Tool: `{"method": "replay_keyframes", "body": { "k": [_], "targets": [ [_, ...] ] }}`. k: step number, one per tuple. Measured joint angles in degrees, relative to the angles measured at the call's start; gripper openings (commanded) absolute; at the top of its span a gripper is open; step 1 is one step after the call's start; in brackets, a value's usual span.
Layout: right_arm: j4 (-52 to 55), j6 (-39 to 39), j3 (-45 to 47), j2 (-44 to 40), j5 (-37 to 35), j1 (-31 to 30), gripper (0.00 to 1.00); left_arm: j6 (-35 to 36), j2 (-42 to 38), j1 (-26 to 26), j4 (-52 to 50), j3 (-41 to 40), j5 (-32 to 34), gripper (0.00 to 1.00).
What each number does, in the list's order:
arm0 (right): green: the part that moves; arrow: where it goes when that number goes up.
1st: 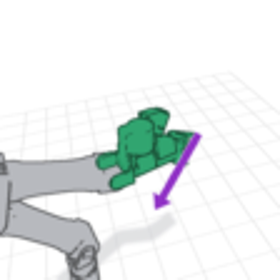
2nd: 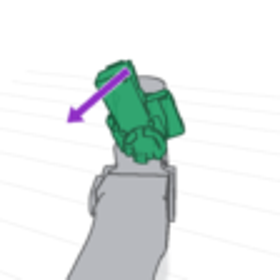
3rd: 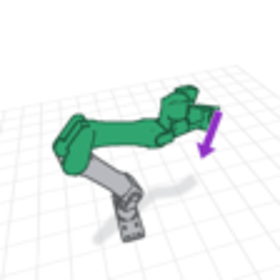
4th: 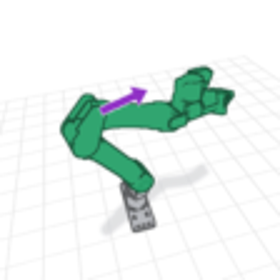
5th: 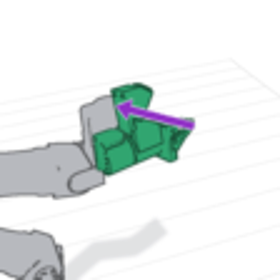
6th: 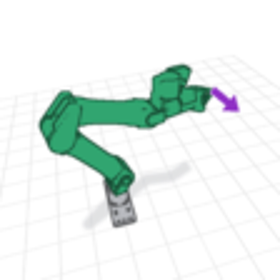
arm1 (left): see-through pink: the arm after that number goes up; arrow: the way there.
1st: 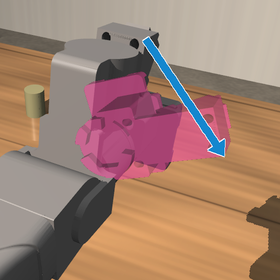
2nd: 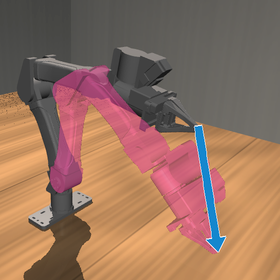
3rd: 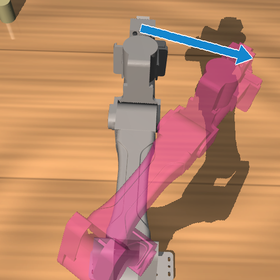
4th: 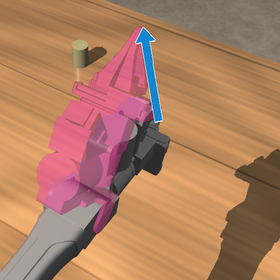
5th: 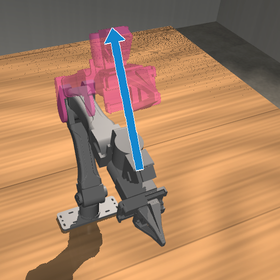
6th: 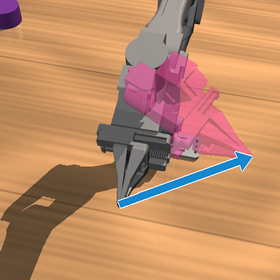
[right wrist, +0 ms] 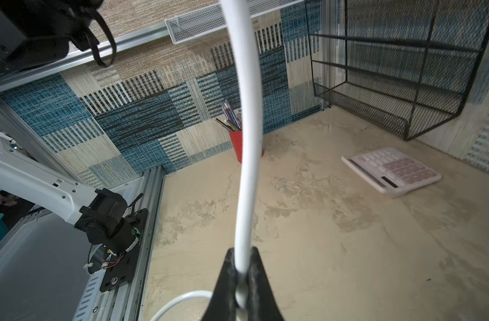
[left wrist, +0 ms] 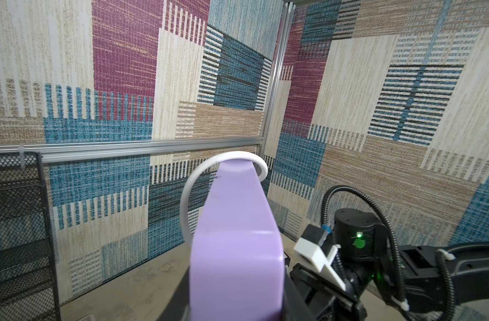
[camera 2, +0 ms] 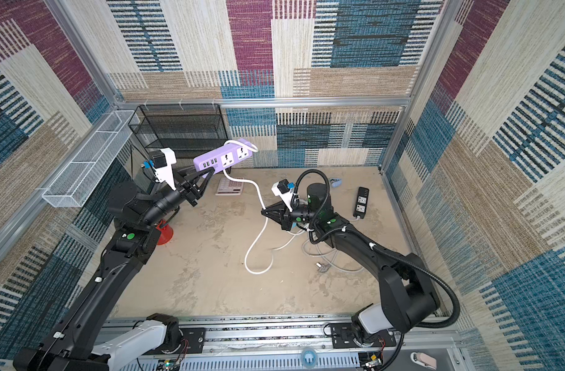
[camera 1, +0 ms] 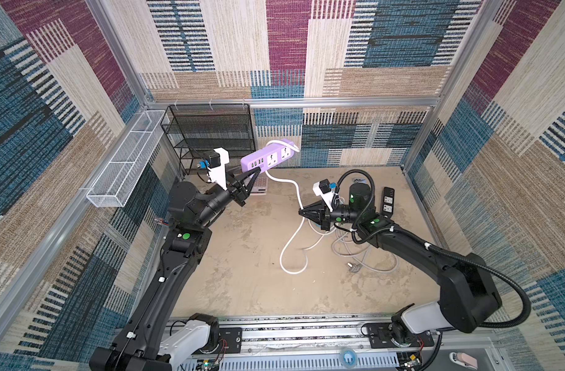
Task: Unwrap the cord wrapped around the power strip
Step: Unwrap the power cord from the power strip.
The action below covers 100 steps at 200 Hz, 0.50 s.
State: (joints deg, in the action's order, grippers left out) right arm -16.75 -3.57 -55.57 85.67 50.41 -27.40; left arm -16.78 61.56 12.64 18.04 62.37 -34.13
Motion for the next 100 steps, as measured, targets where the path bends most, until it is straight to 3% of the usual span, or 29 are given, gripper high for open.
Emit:
{"method": "replay_keyframes", "body": {
  "k": [44, 100],
  "targets": [
    [-8.1, -5.9, -3.7, 10.8, -1.5, -0.2, 0.00, -8.8, 5.1, 0.2, 8.1, -0.3, -6.3, 0.00],
    [-13.4, -9.0, -19.6, 22.4, -5.0, 1.4, 0.00, -16.4, 7.8, 1.5, 15.7, -0.6, -9.9, 0.00]
  ]
}}
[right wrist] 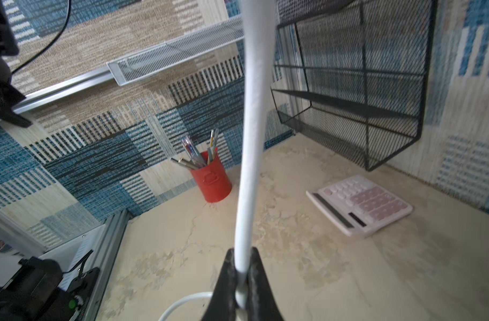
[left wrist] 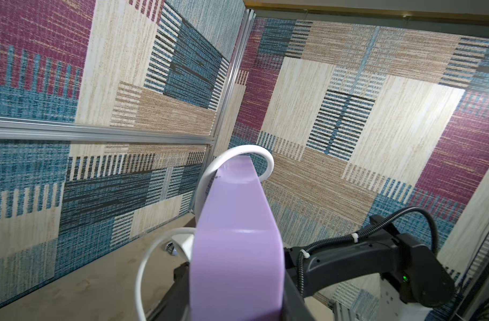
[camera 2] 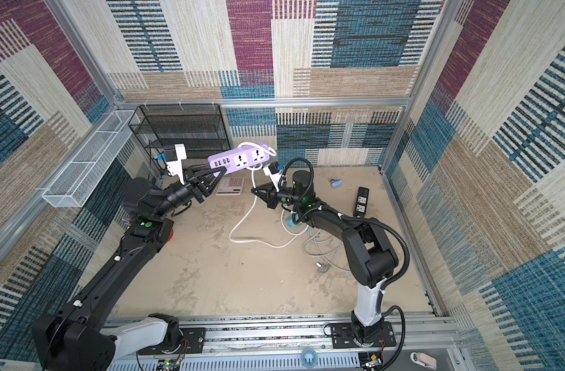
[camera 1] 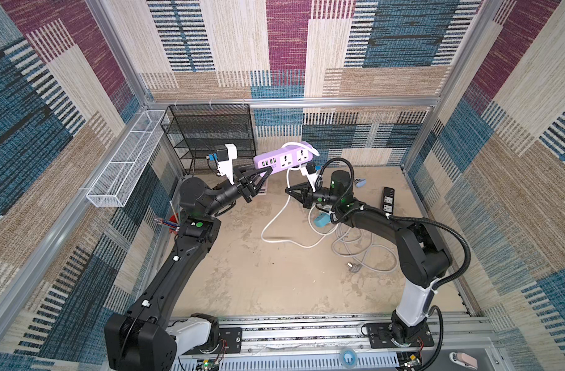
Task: Unwrap the cord wrapped around the power strip
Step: Unwrap the power cord from the power strip.
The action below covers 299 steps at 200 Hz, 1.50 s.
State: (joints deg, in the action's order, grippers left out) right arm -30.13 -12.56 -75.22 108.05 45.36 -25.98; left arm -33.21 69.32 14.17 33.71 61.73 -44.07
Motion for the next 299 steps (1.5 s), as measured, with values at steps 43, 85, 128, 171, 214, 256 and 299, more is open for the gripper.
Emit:
{"method": "replay_keyframes", "body": {
  "k": [43, 85, 128, 171, 214, 256, 299],
  "targets": [
    [-0.5, -2.4, -12.4, 4.7, -1.2, 5.7, 0.00, -0.3, 1.5, 2.6, 0.5, 0.1, -1.3, 0.00],
    [1.0, -2.3, -22.1, 3.3, -1.6, 10.0, 0.00, -0.8, 3.5, 4.3, 0.5, 0.4, -2.0, 0.00],
    [4.7, 1.4, -21.0, -6.2, -3.0, 13.6, 0.00, -0.1, 4.4, 4.7, -4.2, 2.3, -1.6, 0.00],
    [9.0, 5.6, -11.1, -19.3, -7.4, 16.8, 0.00, 5.7, 2.6, 4.3, -15.2, 4.5, 4.6, 0.00],
    [18.1, 8.3, -2.1, -29.9, -14.8, 17.0, 0.00, 11.7, -2.0, 3.0, -22.8, 4.0, 14.5, 0.00],
    [28.3, 6.9, 6.8, -37.5, -21.0, 17.0, 0.00, 19.1, -7.7, 2.4, -26.7, 2.8, 25.2, 0.00],
    [35.9, 3.5, 13.2, -38.7, -20.4, 14.1, 0.00, 24.3, -11.2, 1.3, -28.1, 1.0, 33.0, 0.00]
  ]
}}
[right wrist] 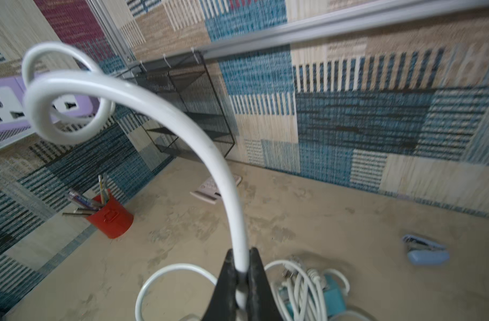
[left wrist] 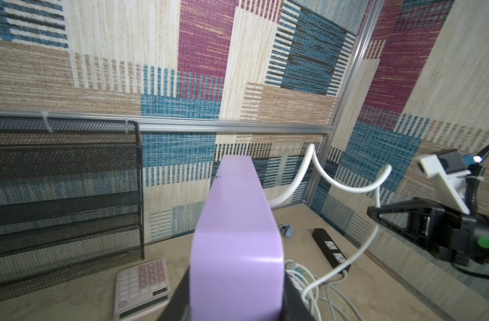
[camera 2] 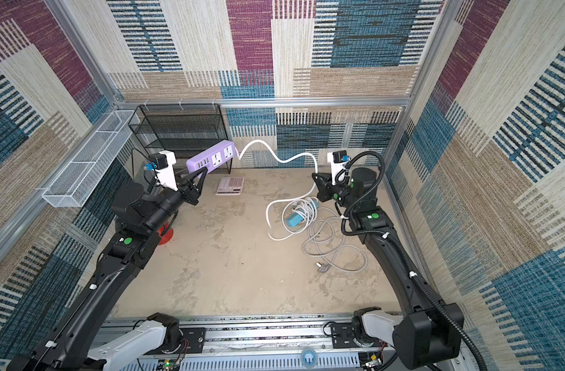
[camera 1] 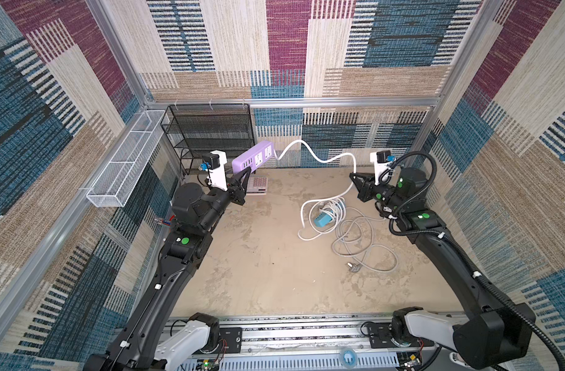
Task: Unwrap the cord wrapped around the power strip
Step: Unwrap the power cord from the power strip.
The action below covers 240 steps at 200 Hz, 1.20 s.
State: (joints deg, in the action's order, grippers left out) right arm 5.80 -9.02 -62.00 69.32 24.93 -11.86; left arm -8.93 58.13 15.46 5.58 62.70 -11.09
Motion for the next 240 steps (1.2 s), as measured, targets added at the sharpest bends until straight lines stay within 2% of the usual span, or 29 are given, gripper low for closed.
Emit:
{"method": "replay_keyframes", "body": {
  "k": [64, 125, 190, 240],
  "targets": [
    [3.9, -5.6, 11.4, 4.9, -0.1, -6.6, 0.00, 3.1, -3.3, -2.5, -0.1, -1.5, 4.9, 0.00],
    [-2.1, -11.2, 18.5, 14.8, -0.6, -13.6, 0.00, 4.8, -5.5, -4.2, -0.5, -2.9, 7.3, 0.00],
    [-11.4, -15.4, 20.9, 24.0, -2.9, -15.8, 0.00, 4.8, -5.6, -4.5, -1.5, -3.2, 7.9, 0.00],
    [-14.8, -16.9, 19.9, 28.1, -4.7, -16.8, 0.00, 4.5, -4.0, -4.6, -1.3, -3.2, 7.6, 0.00]
  ]
}}
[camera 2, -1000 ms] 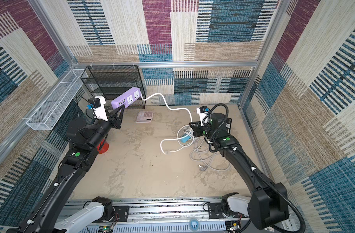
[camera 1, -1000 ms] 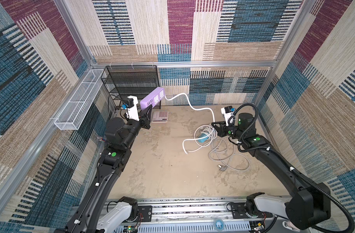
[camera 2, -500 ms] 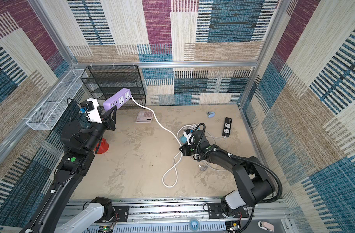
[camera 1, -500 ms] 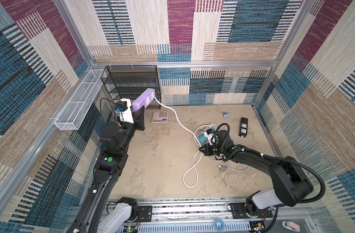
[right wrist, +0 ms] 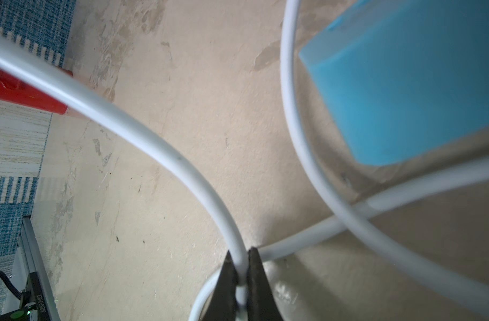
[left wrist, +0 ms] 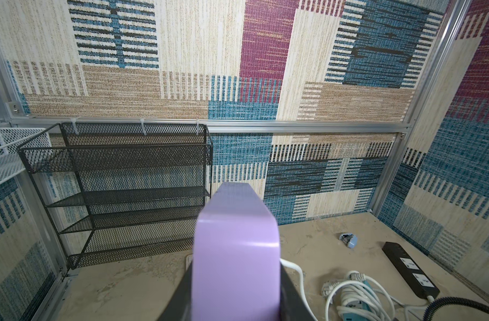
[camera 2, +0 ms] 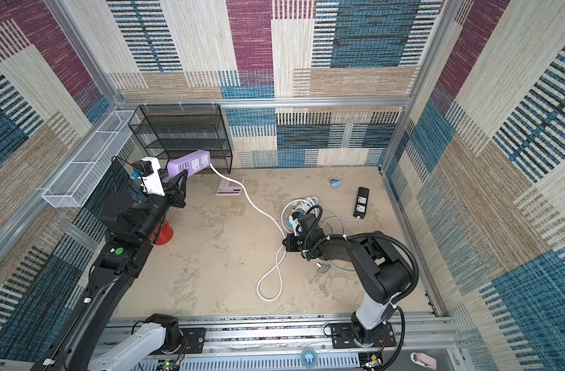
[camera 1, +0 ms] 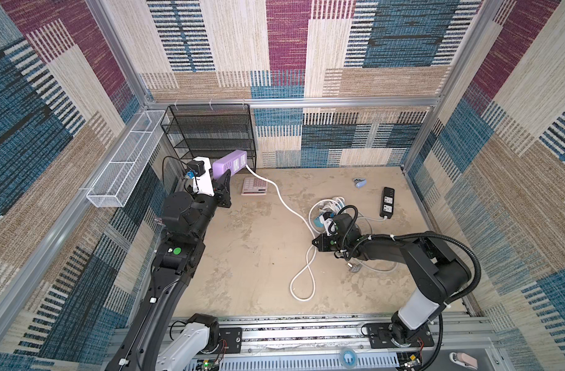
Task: Unwrap the cord wrapped around the power strip
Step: Unwrap the power cord from the power strip, then place the power strip at the center of the board.
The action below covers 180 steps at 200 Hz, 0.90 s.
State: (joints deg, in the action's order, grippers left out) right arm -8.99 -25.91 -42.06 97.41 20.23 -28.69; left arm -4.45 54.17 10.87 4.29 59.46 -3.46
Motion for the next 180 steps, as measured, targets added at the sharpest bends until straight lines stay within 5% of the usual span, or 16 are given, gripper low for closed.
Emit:
{"method": "replay_keyframes", "body": {
  "k": [23, 111, 180],
  "targets": [
    [-0.4, -0.1, -0.6, 0.8, -0.6, -0.6, 0.00, -0.2, 0.9, -0.2, 0.1, 0.2, -0.2, 0.00],
    [1.6, 3.9, -4.1, -4.6, -1.4, -1.2, 0.99, -2.5, 4.7, -0.2, 0.5, 2.4, -5.0, 0.00],
    [9.5, 14.1, -14.1, -12.9, -7.3, -1.2, 0.98, -2.9, 6.0, -0.2, 0.3, 4.2, -8.1, 0.00]
  ]
}}
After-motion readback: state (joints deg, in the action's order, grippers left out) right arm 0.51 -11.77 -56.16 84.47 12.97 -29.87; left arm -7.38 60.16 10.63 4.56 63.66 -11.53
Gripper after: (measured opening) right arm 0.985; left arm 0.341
